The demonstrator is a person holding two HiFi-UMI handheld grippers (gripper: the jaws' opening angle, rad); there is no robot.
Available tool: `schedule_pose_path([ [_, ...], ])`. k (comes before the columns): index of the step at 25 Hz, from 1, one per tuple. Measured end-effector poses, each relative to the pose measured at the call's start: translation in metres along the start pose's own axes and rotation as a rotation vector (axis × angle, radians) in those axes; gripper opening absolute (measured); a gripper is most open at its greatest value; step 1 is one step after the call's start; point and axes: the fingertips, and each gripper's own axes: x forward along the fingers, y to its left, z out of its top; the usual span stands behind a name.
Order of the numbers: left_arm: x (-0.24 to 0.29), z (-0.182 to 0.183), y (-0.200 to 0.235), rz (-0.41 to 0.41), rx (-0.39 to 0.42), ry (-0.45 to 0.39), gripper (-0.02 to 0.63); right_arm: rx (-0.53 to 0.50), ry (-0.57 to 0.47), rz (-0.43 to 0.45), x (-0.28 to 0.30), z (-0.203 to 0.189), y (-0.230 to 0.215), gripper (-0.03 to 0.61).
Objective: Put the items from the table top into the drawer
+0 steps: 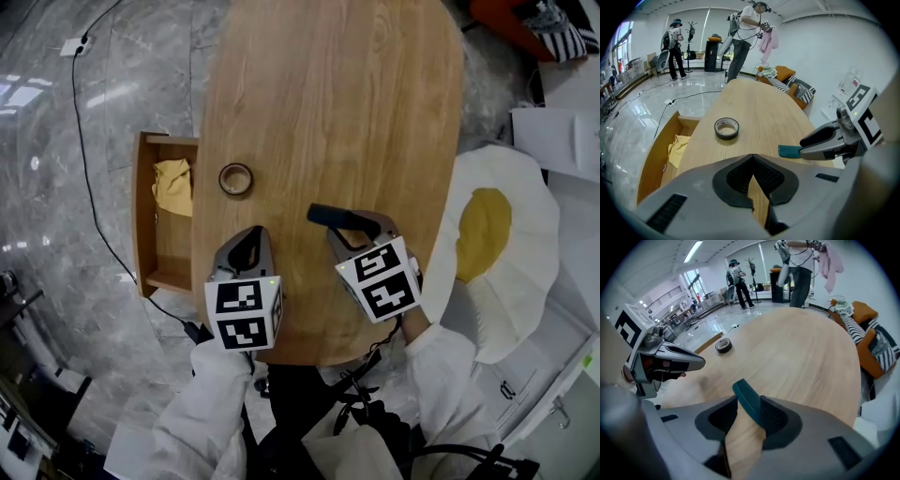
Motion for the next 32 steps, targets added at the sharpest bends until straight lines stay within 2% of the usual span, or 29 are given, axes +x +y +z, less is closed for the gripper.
schedule_pose_path([
  [5,0.001,0.002,-0.001,0.001,-0.003,0.009,0.000,-0.149,0.066,0.047,0.011,-0.005,0.004,0.230],
  [9,0.000,0.004,0.001,0.003,-0.005,0.010,0.000,-0.309,0.104,0.052,0.015,-0.003,0.004,0.253],
  [12,0.001,0.004,0.005,0.010,-0.013,0.013,0.000,-0.387,0.143,0.060,0.017,-0.005,0.003,0.255],
  [20,0.002,-0.001,0.013,0.020,-0.031,0.022,0.000,-0.476,0.206,0.090,0.024,-0.011,-0.001,0.253],
  [24,0.004,-0.001,0.012,0.018,-0.026,0.023,0.000,-0.539,0.208,0.053,0.025,-0.010,-0.005,0.218],
  [27,0.004,0.000,0.012,0.016,-0.017,0.021,0.000,-0.529,0.207,0.048,0.026,-0.010,-0.005,0.216],
  [32,0.003,0.001,0.010,0.015,-0.011,0.020,0.000,-0.454,0.199,0.065,0.025,-0.008,-0.005,0.210],
])
